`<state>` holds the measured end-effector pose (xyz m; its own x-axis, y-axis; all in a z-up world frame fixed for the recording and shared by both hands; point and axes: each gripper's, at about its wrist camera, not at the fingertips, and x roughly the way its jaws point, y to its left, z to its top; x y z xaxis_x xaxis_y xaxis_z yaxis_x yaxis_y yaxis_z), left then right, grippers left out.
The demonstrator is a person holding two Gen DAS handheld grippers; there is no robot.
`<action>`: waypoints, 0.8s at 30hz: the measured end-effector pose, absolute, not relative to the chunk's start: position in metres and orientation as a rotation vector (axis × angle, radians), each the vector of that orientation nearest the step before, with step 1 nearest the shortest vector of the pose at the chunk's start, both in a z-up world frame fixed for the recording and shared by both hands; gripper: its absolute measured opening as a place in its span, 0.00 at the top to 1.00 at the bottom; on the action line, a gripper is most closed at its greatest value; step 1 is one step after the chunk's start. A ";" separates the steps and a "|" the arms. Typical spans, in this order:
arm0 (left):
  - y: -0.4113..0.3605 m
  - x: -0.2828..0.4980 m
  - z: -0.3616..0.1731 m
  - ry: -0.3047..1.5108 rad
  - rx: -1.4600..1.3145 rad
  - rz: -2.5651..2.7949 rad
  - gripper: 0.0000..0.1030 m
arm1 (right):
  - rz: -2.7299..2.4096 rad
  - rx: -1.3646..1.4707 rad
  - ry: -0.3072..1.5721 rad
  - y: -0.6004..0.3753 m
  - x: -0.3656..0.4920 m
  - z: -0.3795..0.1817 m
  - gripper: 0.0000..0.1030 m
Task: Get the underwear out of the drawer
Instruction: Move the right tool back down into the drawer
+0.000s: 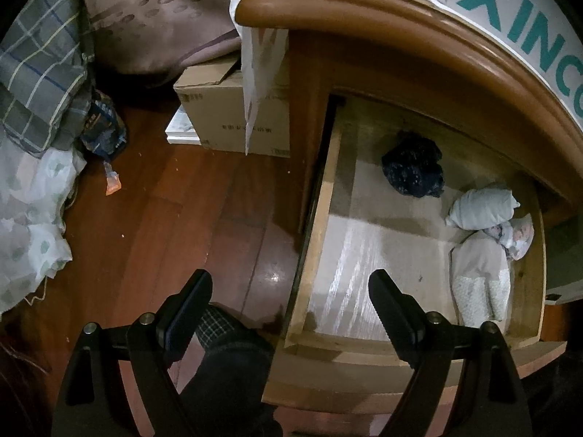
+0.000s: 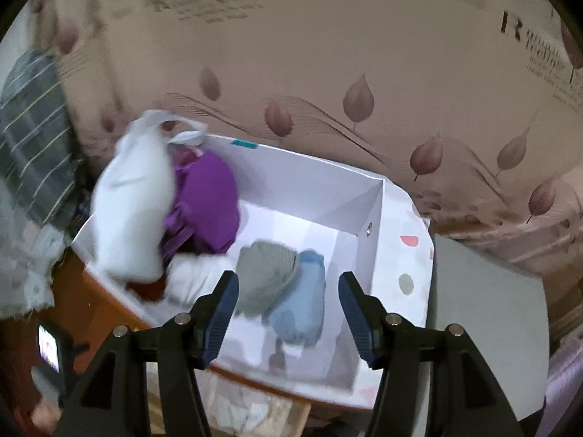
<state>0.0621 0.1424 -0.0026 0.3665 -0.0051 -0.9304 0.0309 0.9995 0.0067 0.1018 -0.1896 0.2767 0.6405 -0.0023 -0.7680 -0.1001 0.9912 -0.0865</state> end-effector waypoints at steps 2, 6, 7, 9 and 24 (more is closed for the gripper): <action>0.141 0.061 -0.001 1.189 0.039 -0.032 0.17 | 0.071 -0.149 0.882 -0.190 0.082 0.274 0.43; 0.138 0.059 0.002 1.171 0.071 -0.044 0.17 | 0.117 -0.185 0.910 -0.193 0.041 0.256 0.43; 0.138 0.059 0.002 1.169 0.077 -0.044 0.17 | 0.136 -0.188 0.921 -0.194 0.032 0.249 0.43; 0.138 0.060 0.001 1.171 0.084 -0.046 0.17 | 0.163 -0.208 0.939 -0.196 0.019 0.236 0.43; 0.125 0.058 -0.002 1.186 0.109 -0.088 0.17 | 0.327 -0.464 1.107 -0.183 0.003 0.074 0.43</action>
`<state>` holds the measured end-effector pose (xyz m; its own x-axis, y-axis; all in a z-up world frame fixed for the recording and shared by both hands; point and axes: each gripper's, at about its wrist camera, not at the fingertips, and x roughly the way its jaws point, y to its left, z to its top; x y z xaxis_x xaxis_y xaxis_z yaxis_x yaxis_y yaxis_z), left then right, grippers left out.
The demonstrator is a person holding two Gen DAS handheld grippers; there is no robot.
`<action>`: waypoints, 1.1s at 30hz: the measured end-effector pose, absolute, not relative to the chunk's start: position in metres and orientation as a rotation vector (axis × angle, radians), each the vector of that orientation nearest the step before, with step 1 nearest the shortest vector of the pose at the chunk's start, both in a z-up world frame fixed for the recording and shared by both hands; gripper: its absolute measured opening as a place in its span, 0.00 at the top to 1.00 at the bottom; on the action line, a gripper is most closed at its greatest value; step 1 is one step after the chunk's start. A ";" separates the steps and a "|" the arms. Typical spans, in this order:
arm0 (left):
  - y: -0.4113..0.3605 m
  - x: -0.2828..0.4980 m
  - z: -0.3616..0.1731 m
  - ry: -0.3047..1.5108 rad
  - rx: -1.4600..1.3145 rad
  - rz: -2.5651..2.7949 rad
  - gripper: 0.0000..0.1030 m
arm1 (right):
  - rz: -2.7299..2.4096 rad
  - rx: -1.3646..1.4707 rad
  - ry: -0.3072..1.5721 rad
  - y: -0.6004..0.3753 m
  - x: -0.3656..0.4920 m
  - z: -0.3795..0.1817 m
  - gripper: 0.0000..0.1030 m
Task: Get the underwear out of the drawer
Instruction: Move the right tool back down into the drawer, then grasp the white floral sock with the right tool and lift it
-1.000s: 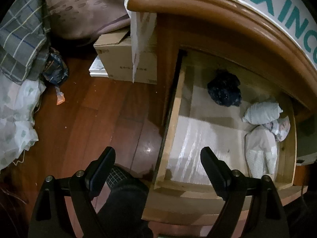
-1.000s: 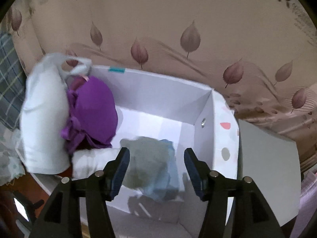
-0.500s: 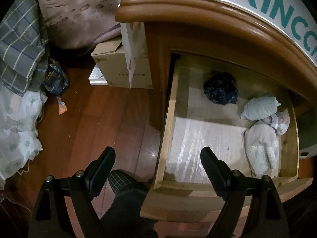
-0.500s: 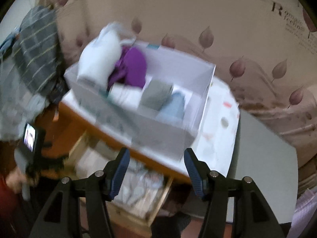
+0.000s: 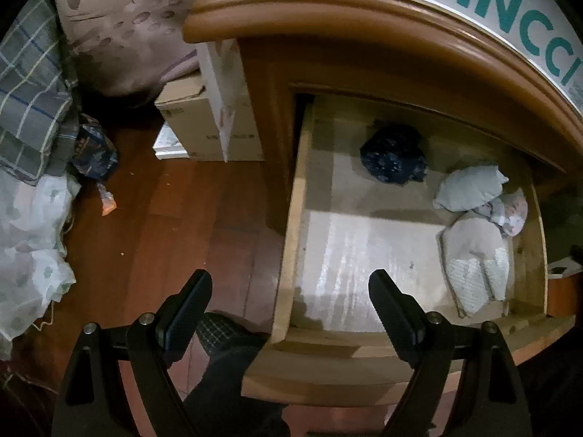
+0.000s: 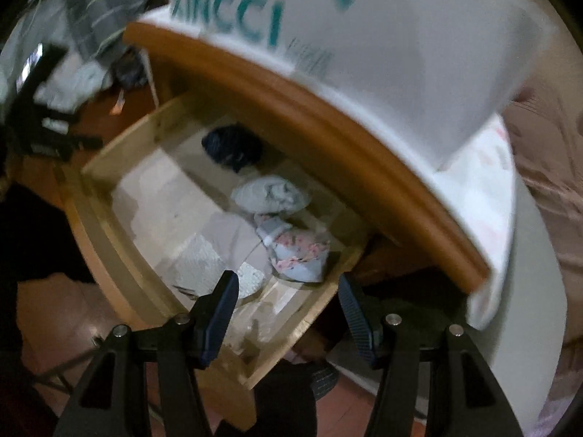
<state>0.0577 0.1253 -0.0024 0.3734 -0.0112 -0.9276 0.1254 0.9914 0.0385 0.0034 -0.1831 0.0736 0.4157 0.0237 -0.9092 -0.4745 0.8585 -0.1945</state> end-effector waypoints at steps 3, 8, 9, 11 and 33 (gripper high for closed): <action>0.120 0.058 -0.004 1.191 0.123 -0.096 0.17 | 0.366 -0.546 1.109 -0.174 0.013 0.049 0.43; 0.114 0.059 -0.007 1.213 0.112 -0.137 0.17 | 0.411 -0.713 1.100 -0.162 0.031 0.011 0.45; 0.114 0.060 -0.007 1.218 0.102 -0.144 0.16 | 0.421 -0.743 1.095 -0.159 0.034 0.005 0.45; 0.113 0.061 -0.008 1.222 0.098 -0.145 0.16 | 0.442 -0.783 1.093 -0.154 0.040 -0.004 0.45; 0.112 0.066 -0.009 1.232 0.064 -0.158 0.16 | 0.455 -0.861 1.245 -0.150 0.075 -0.071 0.60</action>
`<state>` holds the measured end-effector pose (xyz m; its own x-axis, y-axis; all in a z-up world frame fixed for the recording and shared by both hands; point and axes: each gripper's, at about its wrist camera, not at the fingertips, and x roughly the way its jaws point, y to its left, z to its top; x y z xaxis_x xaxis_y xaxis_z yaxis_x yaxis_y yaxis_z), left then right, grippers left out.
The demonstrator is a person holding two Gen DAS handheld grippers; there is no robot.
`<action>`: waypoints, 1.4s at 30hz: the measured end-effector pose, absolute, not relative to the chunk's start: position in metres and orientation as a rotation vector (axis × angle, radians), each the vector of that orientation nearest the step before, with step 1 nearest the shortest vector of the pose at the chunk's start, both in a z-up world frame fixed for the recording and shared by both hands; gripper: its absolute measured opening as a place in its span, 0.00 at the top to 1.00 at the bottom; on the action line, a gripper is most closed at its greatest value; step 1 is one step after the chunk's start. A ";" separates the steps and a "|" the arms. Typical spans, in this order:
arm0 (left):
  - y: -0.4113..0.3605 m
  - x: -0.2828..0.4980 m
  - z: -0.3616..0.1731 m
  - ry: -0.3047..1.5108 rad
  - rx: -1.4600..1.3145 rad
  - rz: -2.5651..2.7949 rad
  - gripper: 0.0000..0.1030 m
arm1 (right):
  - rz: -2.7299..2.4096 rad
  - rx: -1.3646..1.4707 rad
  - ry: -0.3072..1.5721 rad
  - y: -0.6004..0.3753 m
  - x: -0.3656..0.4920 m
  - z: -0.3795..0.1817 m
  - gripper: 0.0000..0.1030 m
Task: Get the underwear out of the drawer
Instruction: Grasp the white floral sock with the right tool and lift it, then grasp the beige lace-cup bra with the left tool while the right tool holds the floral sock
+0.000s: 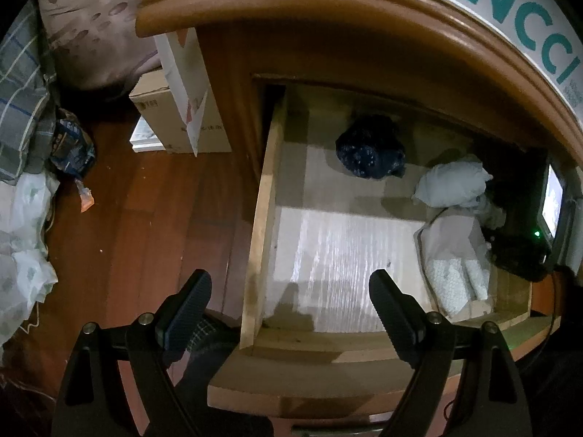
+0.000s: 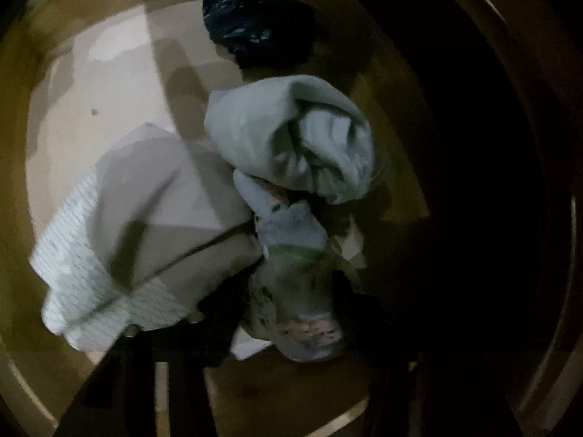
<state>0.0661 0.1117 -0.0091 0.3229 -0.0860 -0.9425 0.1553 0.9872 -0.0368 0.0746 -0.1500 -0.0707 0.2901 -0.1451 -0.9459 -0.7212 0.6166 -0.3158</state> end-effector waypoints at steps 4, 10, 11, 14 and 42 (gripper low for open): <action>0.113 0.065 -0.008 1.229 0.061 -0.163 0.16 | 0.459 -0.761 1.323 -0.144 0.073 -0.068 0.63; 0.114 0.064 -0.008 1.233 0.052 -0.178 0.16 | 0.505 -0.652 1.398 -0.117 0.069 -0.061 0.69; 0.114 0.064 -0.008 1.234 0.051 -0.178 0.16 | 0.510 -0.642 1.399 -0.113 0.069 -0.059 0.69; 0.112 0.065 -0.009 1.237 0.053 -0.182 0.16 | 0.502 -0.581 1.403 -0.108 0.070 -0.053 0.71; 0.029 0.048 -0.030 1.388 0.069 -0.253 0.11 | 0.117 -0.011 1.043 -0.207 -0.013 0.048 0.73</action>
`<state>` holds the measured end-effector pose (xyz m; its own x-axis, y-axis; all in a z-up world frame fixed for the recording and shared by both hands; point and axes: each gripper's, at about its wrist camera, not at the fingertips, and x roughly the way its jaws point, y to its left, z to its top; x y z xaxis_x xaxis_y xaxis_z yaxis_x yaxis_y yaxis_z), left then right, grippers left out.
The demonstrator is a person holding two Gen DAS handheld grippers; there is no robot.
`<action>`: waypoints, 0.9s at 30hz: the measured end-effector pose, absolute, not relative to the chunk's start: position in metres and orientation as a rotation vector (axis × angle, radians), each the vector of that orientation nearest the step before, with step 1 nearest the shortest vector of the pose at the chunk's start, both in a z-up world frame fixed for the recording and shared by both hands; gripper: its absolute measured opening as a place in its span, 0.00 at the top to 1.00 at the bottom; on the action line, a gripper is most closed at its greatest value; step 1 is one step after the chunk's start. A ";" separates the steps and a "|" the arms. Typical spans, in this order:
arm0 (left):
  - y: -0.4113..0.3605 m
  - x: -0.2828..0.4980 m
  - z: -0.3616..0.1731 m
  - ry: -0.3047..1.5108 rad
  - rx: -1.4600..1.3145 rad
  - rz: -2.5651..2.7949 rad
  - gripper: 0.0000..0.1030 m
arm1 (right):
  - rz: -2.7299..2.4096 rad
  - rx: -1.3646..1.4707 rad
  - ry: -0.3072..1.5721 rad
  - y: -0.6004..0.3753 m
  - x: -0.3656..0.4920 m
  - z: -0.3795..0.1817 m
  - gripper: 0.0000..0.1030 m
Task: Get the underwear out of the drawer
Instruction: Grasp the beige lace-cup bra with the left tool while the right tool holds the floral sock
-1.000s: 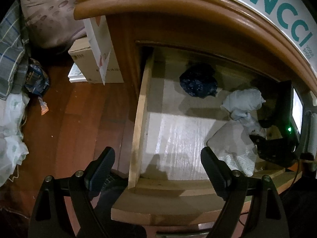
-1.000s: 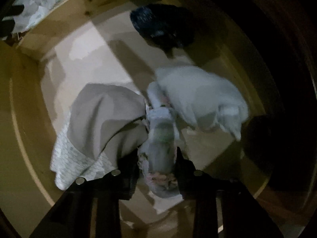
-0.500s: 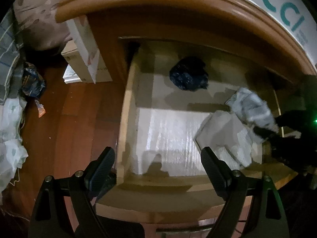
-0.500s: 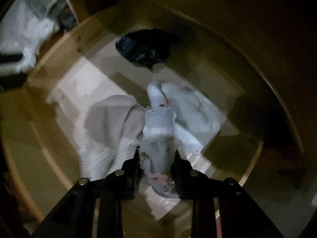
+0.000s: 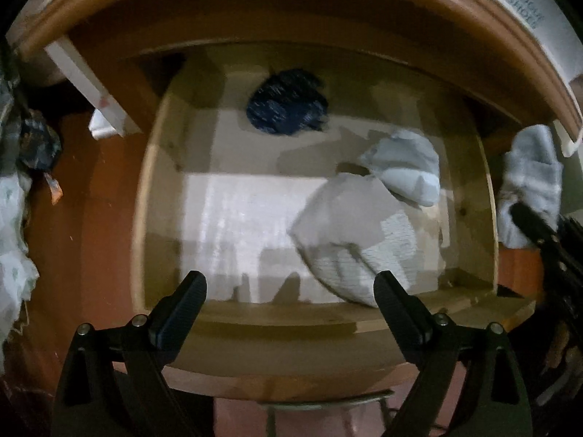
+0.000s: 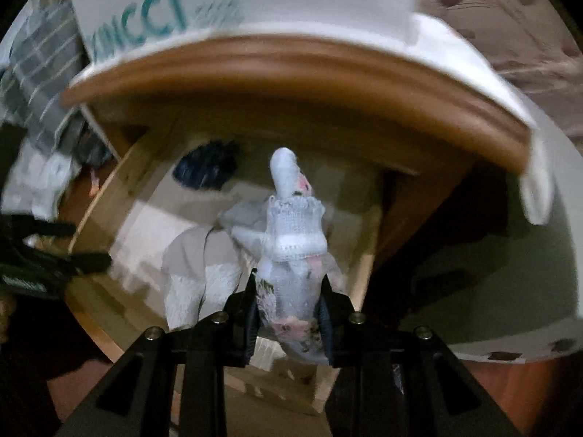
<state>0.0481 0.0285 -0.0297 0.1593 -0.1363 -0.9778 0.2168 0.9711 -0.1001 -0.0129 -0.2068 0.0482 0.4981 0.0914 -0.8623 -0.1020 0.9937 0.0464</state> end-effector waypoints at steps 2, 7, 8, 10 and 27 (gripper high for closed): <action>0.021 0.054 -0.038 1.447 0.014 -0.239 0.11 | 0.096 0.016 1.012 -0.216 -0.012 0.050 0.73; 0.010 0.071 -0.060 1.560 -0.099 -0.164 0.11 | 0.048 0.086 0.975 -0.233 -0.019 0.060 0.73; 0.008 0.076 -0.067 1.592 -0.111 -0.145 0.11 | 0.034 0.085 0.972 -0.235 -0.020 0.059 0.73; 0.004 0.081 -0.076 1.635 -0.131 -0.123 0.11 | 0.019 0.087 0.957 -0.237 -0.022 0.061 0.73; -0.034 0.103 -0.127 1.835 0.020 -0.197 0.11 | -0.111 0.150 0.916 -0.263 -0.024 0.065 0.73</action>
<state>0.1027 -0.0341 -0.1270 -0.2714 -0.0886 -0.9584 0.1165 0.9854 -0.1241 -0.0238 -0.2635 0.0646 0.6043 -0.0314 -0.7961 0.1590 0.9839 0.0818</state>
